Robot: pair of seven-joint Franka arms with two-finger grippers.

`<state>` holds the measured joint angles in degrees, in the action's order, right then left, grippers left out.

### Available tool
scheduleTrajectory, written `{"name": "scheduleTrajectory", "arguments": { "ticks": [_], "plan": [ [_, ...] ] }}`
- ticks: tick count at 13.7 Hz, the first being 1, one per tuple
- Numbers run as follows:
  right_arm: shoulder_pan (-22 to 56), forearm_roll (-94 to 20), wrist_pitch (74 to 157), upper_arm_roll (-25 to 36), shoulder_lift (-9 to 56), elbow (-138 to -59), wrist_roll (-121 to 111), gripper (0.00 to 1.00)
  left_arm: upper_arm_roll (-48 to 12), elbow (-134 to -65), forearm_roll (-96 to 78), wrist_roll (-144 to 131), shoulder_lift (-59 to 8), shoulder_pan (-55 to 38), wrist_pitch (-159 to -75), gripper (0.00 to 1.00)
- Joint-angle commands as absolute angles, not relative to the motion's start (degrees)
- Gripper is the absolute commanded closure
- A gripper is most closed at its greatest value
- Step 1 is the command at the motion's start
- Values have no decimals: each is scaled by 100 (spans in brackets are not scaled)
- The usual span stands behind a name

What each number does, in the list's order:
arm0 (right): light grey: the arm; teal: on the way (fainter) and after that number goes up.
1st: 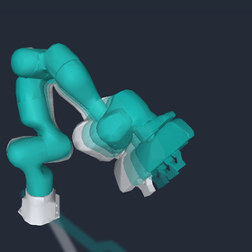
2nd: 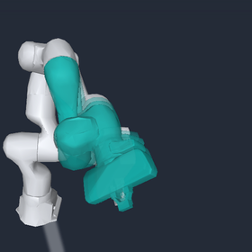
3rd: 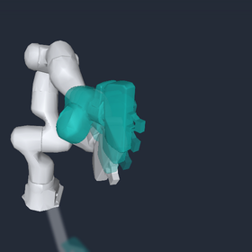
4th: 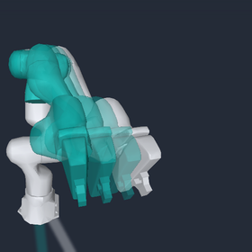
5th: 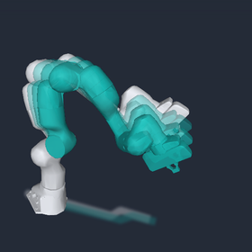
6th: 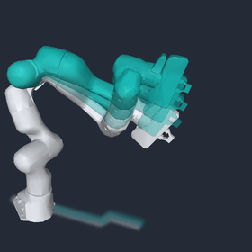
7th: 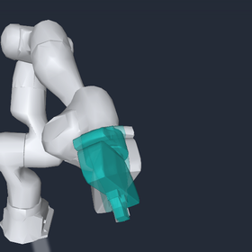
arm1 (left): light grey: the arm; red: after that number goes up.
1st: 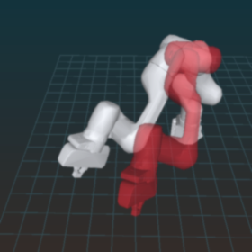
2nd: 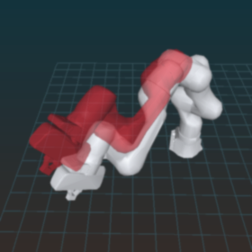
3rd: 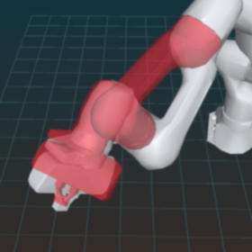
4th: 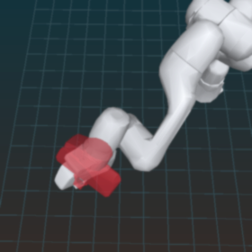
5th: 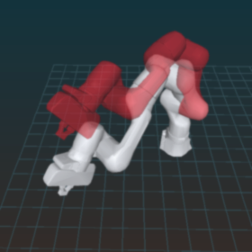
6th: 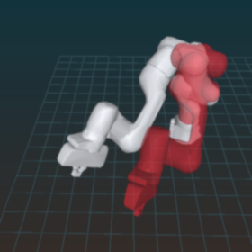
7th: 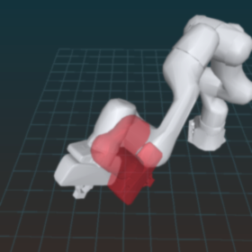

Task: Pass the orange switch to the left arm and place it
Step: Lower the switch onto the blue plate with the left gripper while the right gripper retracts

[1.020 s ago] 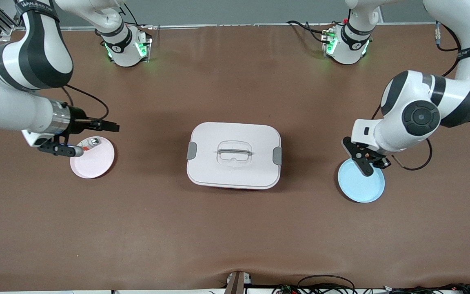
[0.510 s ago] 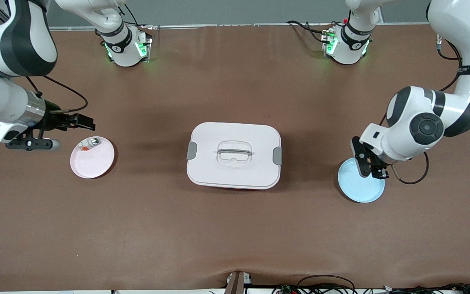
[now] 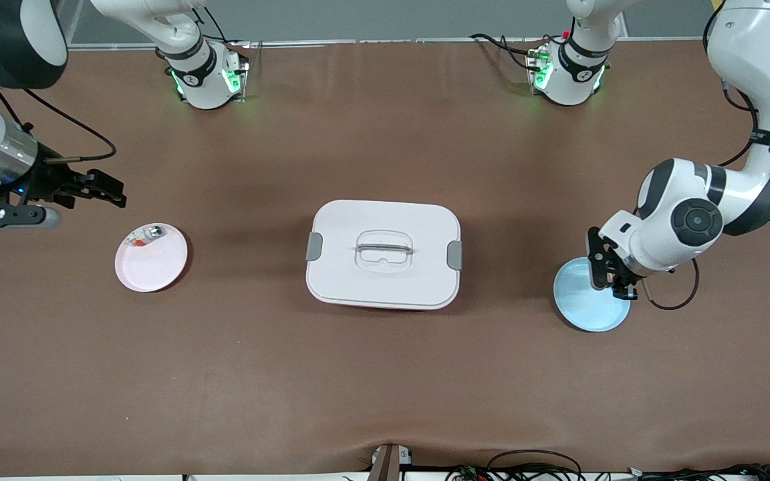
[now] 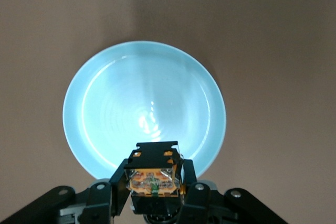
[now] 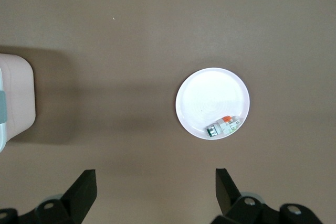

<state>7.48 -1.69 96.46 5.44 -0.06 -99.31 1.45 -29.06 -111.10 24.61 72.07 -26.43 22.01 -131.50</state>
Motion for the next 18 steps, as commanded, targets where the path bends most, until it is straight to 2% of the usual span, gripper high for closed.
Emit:
{"name": "scheduleTrajectory", "arguments": {
  "ticks": [1,4,8,13,14,17,18],
  "plan": [
    [563,-53,9309,448,-18,-9529,9,0,-2953,-11416,2724,7339,-2645,2311,-13630,100],
    [336,-70,9071,370,9,-9212,-9,0,-2962,-11443,2891,7339,-2794,2312,-13745,100],
    [-157,-70,8939,-130,9,-9036,-9,0,-2962,-11435,3453,7330,-3014,2373,-14018,100],
    [-176,-62,8640,-185,-44,-8921,0,0,-2953,-11426,3812,7339,-3278,2469,-14430,100],
    [-176,-62,8692,-176,-114,-9017,-9,0,-2953,-11426,3910,7330,-3348,2539,-14527,100],
    [-158,-53,9437,-176,-885,-10130,-9,0,-2953,-11426,3911,7260,-3401,2558,-14599,100],
    [-158,-53,9448,-176,-1027,-10264,0,0,-2962,-11426,3911,7234,-3401,2549,-14599,100]
  ]
}}
